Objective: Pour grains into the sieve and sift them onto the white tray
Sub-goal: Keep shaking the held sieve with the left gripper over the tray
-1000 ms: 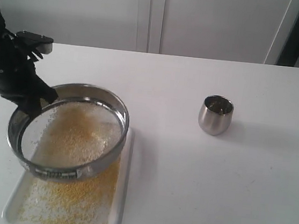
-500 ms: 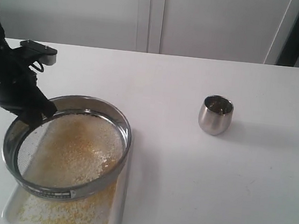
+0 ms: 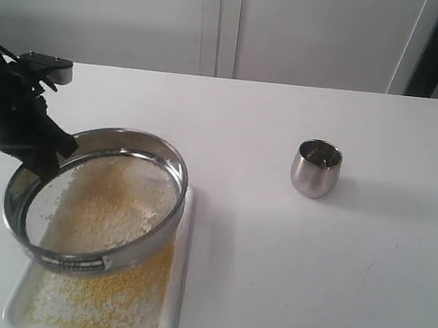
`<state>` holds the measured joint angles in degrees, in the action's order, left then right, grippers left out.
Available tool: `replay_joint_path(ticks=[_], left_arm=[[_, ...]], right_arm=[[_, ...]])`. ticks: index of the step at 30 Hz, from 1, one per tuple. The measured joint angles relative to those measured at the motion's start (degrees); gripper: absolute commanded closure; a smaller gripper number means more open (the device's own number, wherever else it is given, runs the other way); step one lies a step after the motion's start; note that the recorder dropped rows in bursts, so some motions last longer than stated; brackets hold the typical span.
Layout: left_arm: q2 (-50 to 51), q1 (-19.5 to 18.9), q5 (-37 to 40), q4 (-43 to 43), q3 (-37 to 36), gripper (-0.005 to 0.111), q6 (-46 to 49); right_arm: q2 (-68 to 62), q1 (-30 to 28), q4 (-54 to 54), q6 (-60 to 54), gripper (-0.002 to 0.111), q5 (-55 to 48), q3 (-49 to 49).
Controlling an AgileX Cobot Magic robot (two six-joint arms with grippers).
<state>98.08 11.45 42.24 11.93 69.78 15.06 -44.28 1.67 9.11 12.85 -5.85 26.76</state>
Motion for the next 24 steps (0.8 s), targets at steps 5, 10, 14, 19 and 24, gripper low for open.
replay_joint_path(ticks=[5,10,14,19,24], left_arm=[[-4.0,0.8,-3.7,-0.3,-4.4,0.107,0.5],[-1.1,3.2,-5.0,0.3,-2.4,0.107,-1.5],[-2.0,-2.1,-2.9,-1.9,-3.0,0.107,-1.9],[-2.4,2.4,-7.9,2.3,-2.9,0.107,1.6],[-2.5,1.9,-5.0,-4.9,-2.9,0.107,-3.1]], right_arm=[[0.0,0.0,0.0,0.0,0.108,0.0,0.0],[0.0,0.0,0.0,0.0,0.108,0.0,0.0],[0.0,0.0,0.0,0.0,0.108,0.0,0.0],[0.0,0.0,0.0,0.0,0.108,0.0,0.0],[0.0,0.0,0.0,0.0,0.108,0.0,0.0]])
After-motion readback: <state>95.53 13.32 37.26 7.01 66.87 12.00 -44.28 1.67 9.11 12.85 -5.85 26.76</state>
